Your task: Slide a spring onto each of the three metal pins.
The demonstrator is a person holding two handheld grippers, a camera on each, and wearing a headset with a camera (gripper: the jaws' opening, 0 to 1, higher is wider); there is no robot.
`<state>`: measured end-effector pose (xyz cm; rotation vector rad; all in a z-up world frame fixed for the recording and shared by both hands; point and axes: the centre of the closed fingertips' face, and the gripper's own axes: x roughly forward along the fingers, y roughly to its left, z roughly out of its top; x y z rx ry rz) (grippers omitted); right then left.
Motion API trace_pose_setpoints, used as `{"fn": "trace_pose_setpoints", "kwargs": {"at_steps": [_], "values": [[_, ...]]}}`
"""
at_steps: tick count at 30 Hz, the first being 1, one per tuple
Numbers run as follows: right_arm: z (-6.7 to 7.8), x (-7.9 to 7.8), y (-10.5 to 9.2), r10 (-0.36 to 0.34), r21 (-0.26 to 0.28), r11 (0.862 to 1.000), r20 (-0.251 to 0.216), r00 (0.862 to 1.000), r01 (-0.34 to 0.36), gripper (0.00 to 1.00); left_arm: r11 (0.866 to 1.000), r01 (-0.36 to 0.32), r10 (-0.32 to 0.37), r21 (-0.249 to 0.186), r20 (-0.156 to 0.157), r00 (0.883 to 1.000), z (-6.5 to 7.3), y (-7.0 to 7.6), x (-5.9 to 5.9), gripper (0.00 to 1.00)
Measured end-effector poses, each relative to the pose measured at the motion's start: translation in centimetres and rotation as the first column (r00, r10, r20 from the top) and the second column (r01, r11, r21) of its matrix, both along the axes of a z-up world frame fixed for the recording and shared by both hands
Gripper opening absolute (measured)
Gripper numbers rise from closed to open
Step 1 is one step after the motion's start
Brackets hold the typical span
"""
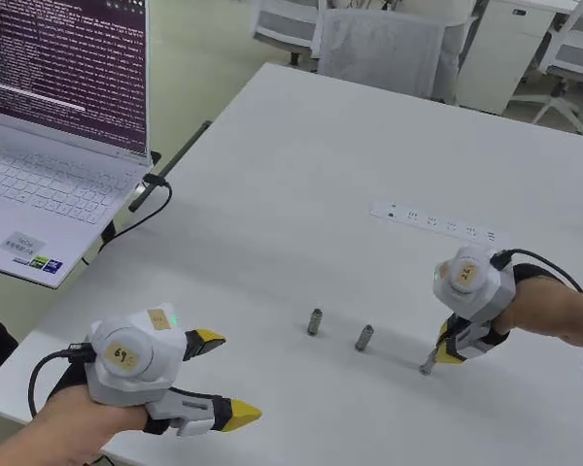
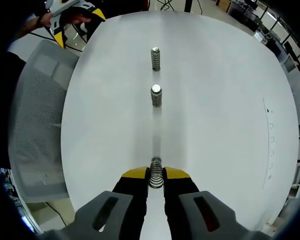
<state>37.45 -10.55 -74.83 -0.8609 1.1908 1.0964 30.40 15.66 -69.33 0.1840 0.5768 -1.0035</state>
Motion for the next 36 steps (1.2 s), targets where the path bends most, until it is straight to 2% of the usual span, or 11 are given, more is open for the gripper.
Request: {"fn": "trace_pose_setpoints", "kwargs": {"at_steps": [13, 24, 36], "values": [[-1.8, 0.4, -0.1, -0.013, -0.016, 1.000, -0.001, 1.000, 0.013, 0.09, 1.000, -0.006, 0.006, -0.004, 0.001, 1.000, 0.2, 0.0, 0.0, 0.61], [-2.6, 0.6, -0.3, -0.032, -0.030, 0.999, 0.005, 0.999, 0.032, 0.09, 1.000, -0.010, 0.010, -0.005, -0.003, 1.000, 0.2, 0.1, 0.0, 0.61], [-2.4, 0.5, -0.7, -0.054, -0.023, 0.998, 0.020, 0.998, 0.055, 0.15, 1.000, -0.006, 0.006, -0.010, -0.005, 1.000, 0.4, -0.4, 0.0, 0.61]]}}
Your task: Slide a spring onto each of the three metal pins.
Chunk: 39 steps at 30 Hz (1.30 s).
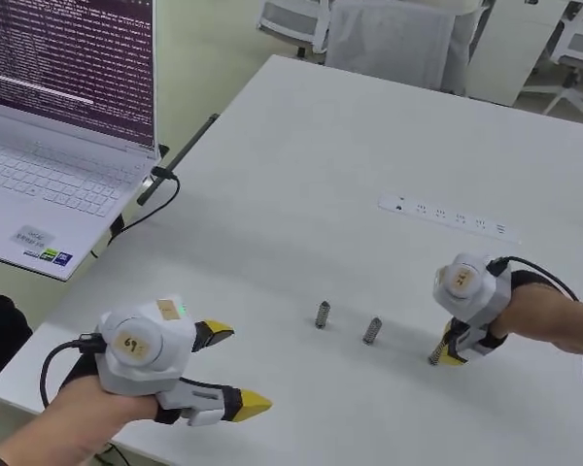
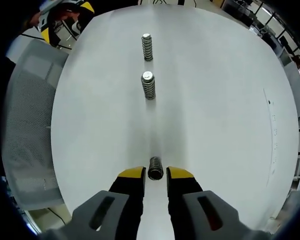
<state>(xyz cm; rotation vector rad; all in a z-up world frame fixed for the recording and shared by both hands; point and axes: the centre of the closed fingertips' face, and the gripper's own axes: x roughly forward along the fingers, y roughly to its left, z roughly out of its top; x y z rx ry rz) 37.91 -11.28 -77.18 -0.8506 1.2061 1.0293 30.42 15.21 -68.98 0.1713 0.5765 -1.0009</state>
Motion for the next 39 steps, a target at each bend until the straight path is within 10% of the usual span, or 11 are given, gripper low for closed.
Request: {"fn": "trace_pose_setpoints", "kwargs": {"at_steps": [26, 39], "values": [[1.7, -3.6, -2.9, -0.223, 0.102, 0.971, 0.078, 0.972, 0.215, 0.32, 1.000, 0.001, -0.001, -0.022, 0.005, 1.000, 0.1, -0.8, 0.4, 0.62], [2.5, -6.7, -2.5, -0.396, 0.272, 0.892, 0.082, 0.915, 0.362, 0.38, 1.000, -0.002, 0.002, -0.026, 0.010, 1.000, 0.6, -1.1, 0.8, 0.62]]}}
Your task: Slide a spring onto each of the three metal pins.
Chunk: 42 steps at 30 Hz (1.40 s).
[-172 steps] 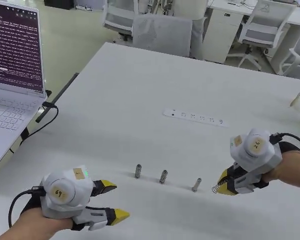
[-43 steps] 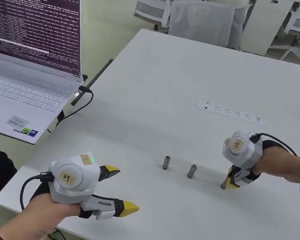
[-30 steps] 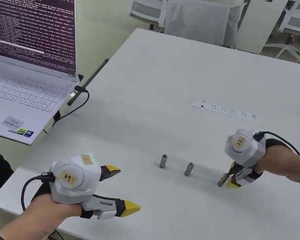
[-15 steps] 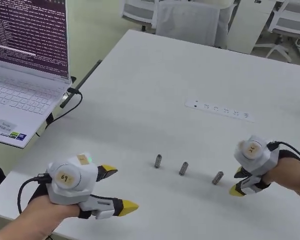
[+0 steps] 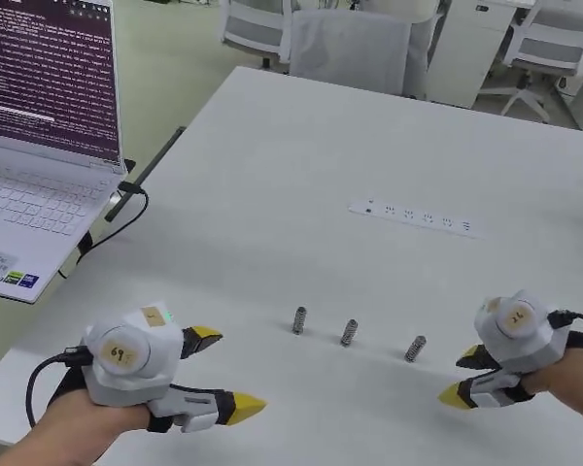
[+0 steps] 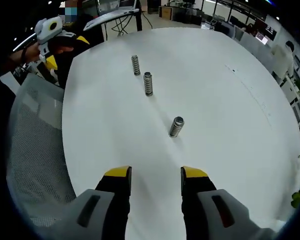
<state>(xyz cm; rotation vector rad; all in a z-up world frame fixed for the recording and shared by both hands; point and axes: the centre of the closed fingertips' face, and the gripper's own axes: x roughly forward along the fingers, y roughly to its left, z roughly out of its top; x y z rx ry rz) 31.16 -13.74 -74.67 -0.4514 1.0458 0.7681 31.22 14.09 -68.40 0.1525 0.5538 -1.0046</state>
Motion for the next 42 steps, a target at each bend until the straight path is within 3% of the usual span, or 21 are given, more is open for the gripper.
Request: {"fn": "trace_pose_setpoints", "kwargs": {"at_steps": [7, 24, 32, 36, 39, 42], "values": [[0.9, -1.8, 0.4, -0.107, 0.105, 0.989, 0.039, 0.994, 0.102, 0.42, 1.000, -0.009, 0.009, -0.006, 0.000, 1.000, 0.0, 0.2, 0.3, 0.62], [2.6, -4.4, 0.1, -0.245, 0.213, 0.952, 0.091, 0.965, 0.221, 0.53, 1.000, -0.009, 0.009, -0.005, 0.005, 1.000, 0.3, 0.4, 0.5, 0.62], [4.3, -5.8, 0.3, -0.304, 0.290, 0.922, 0.132, 0.943, 0.257, 0.62, 1.000, -0.019, 0.019, -0.010, 0.005, 1.000, 0.5, 0.7, 0.3, 0.63], [4.4, -6.6, 0.2, -0.325, 0.306, 0.912, 0.135, 0.936, 0.272, 0.68, 1.000, -0.024, 0.024, -0.016, 0.006, 1.000, 0.6, 0.9, 0.3, 0.63], [4.5, -7.2, 0.2, -0.353, 0.330, 0.897, 0.135, 0.926, 0.294, 0.71, 1.000, -0.024, 0.024, -0.018, 0.008, 1.000, 0.8, 0.8, 0.2, 0.63], [4.6, -7.7, 0.3, -0.362, 0.333, 0.894, 0.139, 0.922, 0.301, 0.74, 0.999, -0.027, 0.027, -0.019, 0.008, 1.000, 0.9, 0.9, 0.2, 0.64]]}}
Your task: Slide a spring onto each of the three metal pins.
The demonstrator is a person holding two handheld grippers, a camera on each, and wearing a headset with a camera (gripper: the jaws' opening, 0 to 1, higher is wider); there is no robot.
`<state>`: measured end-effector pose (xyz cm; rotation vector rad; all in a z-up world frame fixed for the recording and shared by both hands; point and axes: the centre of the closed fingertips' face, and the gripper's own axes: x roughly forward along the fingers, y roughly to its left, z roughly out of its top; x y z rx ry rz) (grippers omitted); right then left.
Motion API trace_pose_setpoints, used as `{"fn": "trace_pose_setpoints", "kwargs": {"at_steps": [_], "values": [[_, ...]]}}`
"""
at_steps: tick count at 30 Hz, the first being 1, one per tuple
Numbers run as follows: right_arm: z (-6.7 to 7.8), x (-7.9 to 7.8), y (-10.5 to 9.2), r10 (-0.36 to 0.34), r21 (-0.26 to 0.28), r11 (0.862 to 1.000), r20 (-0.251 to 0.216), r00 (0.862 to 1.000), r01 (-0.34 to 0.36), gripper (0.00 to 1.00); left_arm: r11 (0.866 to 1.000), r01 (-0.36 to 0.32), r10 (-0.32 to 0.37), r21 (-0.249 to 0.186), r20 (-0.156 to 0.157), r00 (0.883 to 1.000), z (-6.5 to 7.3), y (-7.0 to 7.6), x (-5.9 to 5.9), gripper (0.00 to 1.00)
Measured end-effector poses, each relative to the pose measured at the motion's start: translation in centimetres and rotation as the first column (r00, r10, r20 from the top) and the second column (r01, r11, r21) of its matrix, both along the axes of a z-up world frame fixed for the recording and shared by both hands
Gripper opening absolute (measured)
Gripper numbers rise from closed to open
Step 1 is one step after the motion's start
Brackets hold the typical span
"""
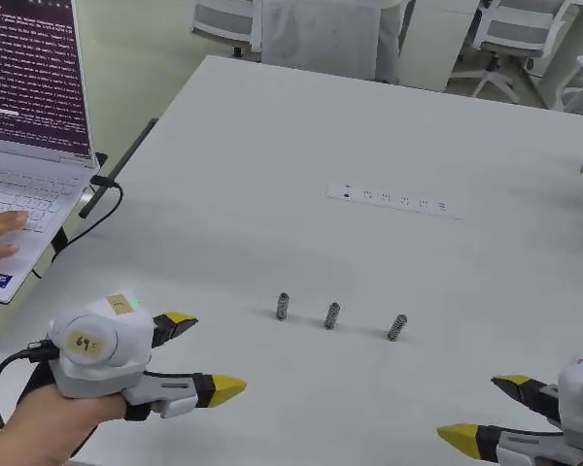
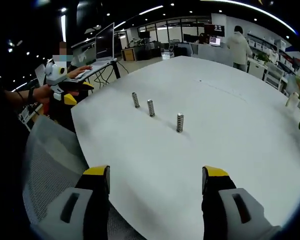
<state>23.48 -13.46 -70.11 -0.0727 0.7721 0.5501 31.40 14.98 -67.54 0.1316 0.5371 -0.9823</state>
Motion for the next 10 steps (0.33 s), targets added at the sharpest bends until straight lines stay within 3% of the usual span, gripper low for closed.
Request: {"fn": "trace_pose_setpoints", "kwargs": {"at_steps": [10], "values": [[0.31, -0.32, 0.14, -0.029, 0.026, 0.999, 0.021, 0.999, 0.029, 0.81, 1.000, -0.016, 0.016, -0.009, -0.001, 1.000, 0.22, 0.28, -0.21, 0.64]]}}
